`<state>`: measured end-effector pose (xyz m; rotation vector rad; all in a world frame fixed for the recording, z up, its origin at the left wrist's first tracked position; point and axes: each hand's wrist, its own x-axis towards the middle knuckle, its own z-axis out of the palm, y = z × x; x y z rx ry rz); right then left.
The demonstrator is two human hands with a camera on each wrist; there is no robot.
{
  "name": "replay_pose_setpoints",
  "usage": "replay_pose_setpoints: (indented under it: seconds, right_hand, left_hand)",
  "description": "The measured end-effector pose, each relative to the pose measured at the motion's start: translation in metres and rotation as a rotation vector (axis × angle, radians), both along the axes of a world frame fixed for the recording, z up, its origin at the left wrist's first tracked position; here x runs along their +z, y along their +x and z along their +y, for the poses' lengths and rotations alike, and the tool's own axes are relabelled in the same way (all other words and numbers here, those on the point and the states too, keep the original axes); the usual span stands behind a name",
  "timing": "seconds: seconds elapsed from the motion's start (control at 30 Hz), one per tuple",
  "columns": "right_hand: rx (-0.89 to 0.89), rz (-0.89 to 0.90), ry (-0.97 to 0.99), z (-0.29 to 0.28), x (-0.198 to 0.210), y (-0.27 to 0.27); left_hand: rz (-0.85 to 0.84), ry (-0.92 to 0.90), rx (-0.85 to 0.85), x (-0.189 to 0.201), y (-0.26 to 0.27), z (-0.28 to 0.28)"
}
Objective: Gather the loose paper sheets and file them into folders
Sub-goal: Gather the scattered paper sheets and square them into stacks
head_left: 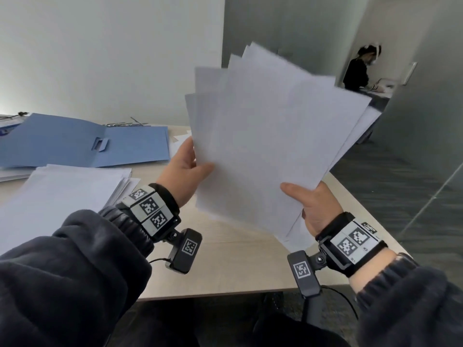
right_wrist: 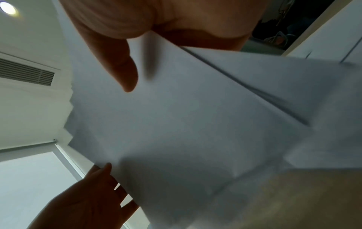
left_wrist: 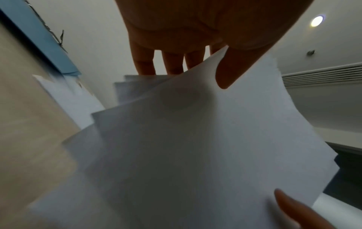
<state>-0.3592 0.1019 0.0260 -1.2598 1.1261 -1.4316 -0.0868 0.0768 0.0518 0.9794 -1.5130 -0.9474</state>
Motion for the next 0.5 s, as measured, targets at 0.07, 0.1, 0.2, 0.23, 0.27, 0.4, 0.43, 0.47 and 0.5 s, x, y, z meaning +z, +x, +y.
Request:
replay_pose_setpoints:
  seconds: [0.07, 0.1, 0.2, 0.23, 0.27, 0.4, 0.43, 0.47, 0.5]
  right_hand:
    - [0.016, 0.023, -0.025, 0.006, -0.005, 0.001]
    - [0.011, 0.03, -0.018, 0.006, -0.009, 0.0]
    - [-0.006, 0.052, -0.002, 0.007, -0.014, -0.001]
    - [-0.014, 0.058, 0.001, 0.008, -0.014, -0.002]
    - [-0.028, 0.054, -0.001, 0.008, -0.014, -0.002]
    - [-0.074, 0.0, -0.074, 0.005, -0.003, -0.002]
    - [-0.068, -0.011, -0.089, 0.005, 0.0, -0.003]
    - [-0.052, -0.025, -0.089, 0.006, 0.002, -0.003]
    - [-0.042, -0.02, -0.083, 0.006, 0.002, -0.002]
  left_hand:
    - [-0.025, 0.054, -0.01, -0.015, 0.0, 0.003]
    - [-0.031, 0.076, -0.011, -0.022, -0.001, 0.004]
    - [-0.045, 0.122, -0.024, -0.036, -0.002, 0.007]
    - [-0.047, 0.129, -0.033, -0.038, -0.004, 0.007]
    - [-0.042, 0.127, -0.04, -0.037, -0.006, 0.007]
    - [0.076, 0.044, -0.031, -0.025, -0.011, 0.005]
    - [0.116, 0.03, -0.032, -0.023, -0.012, 0.003]
    - [0.151, 0.027, -0.036, -0.022, -0.012, 0.002]
    - [0.182, 0.038, -0.048, -0.023, -0.011, 0.0]
